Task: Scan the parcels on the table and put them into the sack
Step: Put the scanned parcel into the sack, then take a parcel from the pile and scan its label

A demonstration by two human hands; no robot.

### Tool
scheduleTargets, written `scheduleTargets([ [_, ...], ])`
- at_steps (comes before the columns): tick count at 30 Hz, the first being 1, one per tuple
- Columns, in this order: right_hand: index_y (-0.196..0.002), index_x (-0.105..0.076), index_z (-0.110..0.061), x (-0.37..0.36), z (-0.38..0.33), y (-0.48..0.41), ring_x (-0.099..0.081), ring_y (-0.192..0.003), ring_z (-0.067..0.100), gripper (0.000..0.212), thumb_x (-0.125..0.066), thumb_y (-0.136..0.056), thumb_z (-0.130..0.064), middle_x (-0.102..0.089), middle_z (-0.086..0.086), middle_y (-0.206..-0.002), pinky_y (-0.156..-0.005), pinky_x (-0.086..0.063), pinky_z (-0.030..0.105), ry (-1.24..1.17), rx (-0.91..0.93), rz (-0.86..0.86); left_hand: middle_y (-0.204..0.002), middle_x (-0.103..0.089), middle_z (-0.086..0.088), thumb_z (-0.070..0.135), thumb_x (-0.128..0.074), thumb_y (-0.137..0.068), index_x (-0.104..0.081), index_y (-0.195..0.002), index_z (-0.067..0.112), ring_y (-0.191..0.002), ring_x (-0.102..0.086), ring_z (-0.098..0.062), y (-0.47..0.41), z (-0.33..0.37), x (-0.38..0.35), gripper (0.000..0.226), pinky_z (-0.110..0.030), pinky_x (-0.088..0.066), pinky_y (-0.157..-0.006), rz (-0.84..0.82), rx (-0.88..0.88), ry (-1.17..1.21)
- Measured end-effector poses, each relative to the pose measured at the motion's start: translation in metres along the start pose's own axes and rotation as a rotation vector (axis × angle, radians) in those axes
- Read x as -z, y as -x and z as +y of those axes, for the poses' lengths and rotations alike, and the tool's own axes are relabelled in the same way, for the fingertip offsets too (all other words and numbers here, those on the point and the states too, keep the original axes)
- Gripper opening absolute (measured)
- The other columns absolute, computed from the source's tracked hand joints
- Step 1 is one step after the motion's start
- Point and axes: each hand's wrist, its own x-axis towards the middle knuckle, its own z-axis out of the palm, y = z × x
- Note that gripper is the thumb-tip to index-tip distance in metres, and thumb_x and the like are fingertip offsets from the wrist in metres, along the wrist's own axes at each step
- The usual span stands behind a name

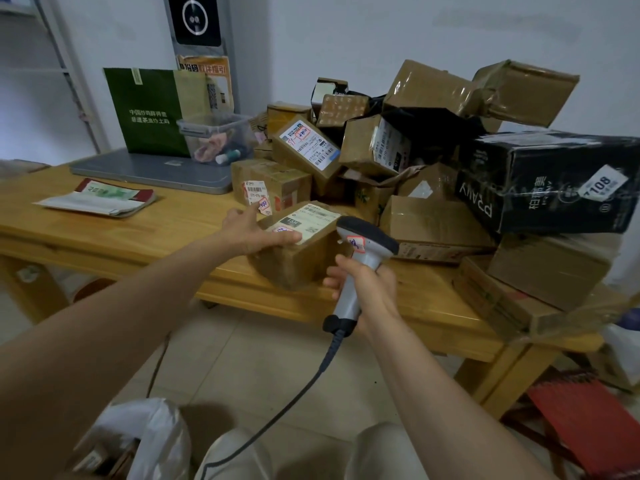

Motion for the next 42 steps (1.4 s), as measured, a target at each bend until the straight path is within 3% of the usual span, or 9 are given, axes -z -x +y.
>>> scheduleTargets([
  [5,-0.090,-0.058,-0.020,-0.008,0.000,0.000,-0.068,-0.061,0.015,0.011,-0.069,-0.087,-0.018,-0.070,0.002,-0.087,-0.052,-0.051,0.025,0.021,0.025,-0.034,-0.125,-0.058,-0.005,0.045,-0.056,-0.093,-0.051,-0.132,0.013,-0.109,-0.055,-0.021,0.026,-0.013,-0.017,0.051,-0.032,-0.051,-0.083,0.063,0.086,0.460],
  [12,-0.088,-0.060,-0.012,-0.008,0.014,0.008,-0.060,-0.051,0.013,0.012,-0.071,-0.085,-0.015,-0.066,0.004,-0.077,-0.044,-0.048,0.023,0.053,0.005,-0.010,-0.104,-0.067,-0.014,0.027,-0.062,-0.089,-0.058,-0.104,0.014,-0.097,-0.063,-0.029,0.074,-0.039,-0.010,0.020,-0.043,-0.051,-0.088,-0.221,0.378,0.965],
  [14,-0.087,-0.060,-0.011,-0.011,0.016,0.011,-0.060,-0.053,0.014,0.012,-0.071,-0.085,-0.016,-0.065,0.005,-0.074,-0.045,-0.049,0.023,0.090,0.003,-0.018,-0.105,-0.067,-0.015,0.028,-0.068,-0.081,-0.061,-0.101,0.013,-0.093,-0.064,-0.027,0.084,-0.052,-0.006,0.026,-0.039,-0.052,-0.080,-0.267,0.352,0.966],
  [18,-0.084,-0.058,-0.019,-0.027,0.020,0.018,-0.060,-0.059,0.014,0.014,-0.069,-0.087,-0.027,-0.063,0.003,-0.073,-0.050,-0.049,0.025,0.211,0.058,-0.028,-0.104,-0.073,-0.010,0.029,-0.096,-0.029,-0.064,-0.108,0.007,-0.092,-0.071,-0.023,0.091,-0.076,0.013,0.087,-0.036,-0.057,-0.071,-0.128,0.219,1.061],
  [23,-0.086,-0.060,-0.016,-0.052,0.015,0.037,-0.060,-0.055,0.013,0.019,-0.068,-0.087,-0.034,-0.064,0.004,-0.069,-0.051,-0.052,0.024,0.277,0.106,-0.183,-0.106,-0.068,-0.006,-0.002,-0.074,-0.072,-0.057,-0.098,0.016,-0.081,-0.069,-0.010,0.095,-0.074,0.040,0.036,-0.021,-0.057,-0.066,0.135,0.118,0.908],
  [27,-0.086,-0.059,-0.011,-0.067,0.007,0.050,-0.053,-0.043,0.013,0.015,-0.070,-0.086,-0.022,-0.058,0.004,-0.058,-0.044,-0.047,0.023,0.262,0.083,-0.340,-0.104,-0.064,0.005,0.007,-0.079,-0.072,-0.047,-0.133,0.012,-0.086,-0.062,-0.005,0.092,-0.081,0.049,0.069,-0.018,-0.050,-0.066,0.195,0.060,0.610],
  [31,-0.084,-0.055,-0.013,-0.075,0.007,0.056,-0.051,-0.046,0.014,0.014,-0.067,-0.084,-0.006,-0.056,0.006,-0.062,-0.047,-0.047,0.025,0.315,0.086,-0.350,-0.121,-0.063,-0.004,0.010,-0.084,-0.062,-0.036,-0.144,0.010,-0.108,-0.063,-0.018,0.086,-0.092,0.054,0.094,-0.035,-0.053,-0.091,0.202,0.077,0.600],
  [34,-0.080,-0.055,-0.015,-0.074,0.007,0.057,-0.051,-0.049,0.014,0.015,-0.066,-0.084,-0.005,-0.056,0.004,-0.061,-0.050,-0.048,0.026,0.330,0.138,-0.330,-0.119,-0.063,-0.004,0.010,-0.085,-0.061,-0.037,-0.142,0.011,-0.108,-0.063,-0.019,0.082,-0.097,0.057,0.094,-0.043,-0.052,-0.096,0.202,0.054,0.582],
  [42,-0.085,-0.057,-0.011,-0.072,0.006,0.058,-0.050,-0.046,0.012,0.012,-0.064,-0.083,-0.001,-0.055,0.005,-0.062,-0.044,-0.046,0.022,0.301,0.145,-0.326,-0.121,-0.060,-0.003,0.008,-0.084,-0.063,-0.036,-0.143,0.011,-0.112,-0.059,-0.019,0.076,-0.099,0.057,0.093,-0.036,-0.051,-0.093,0.238,0.040,0.573],
])
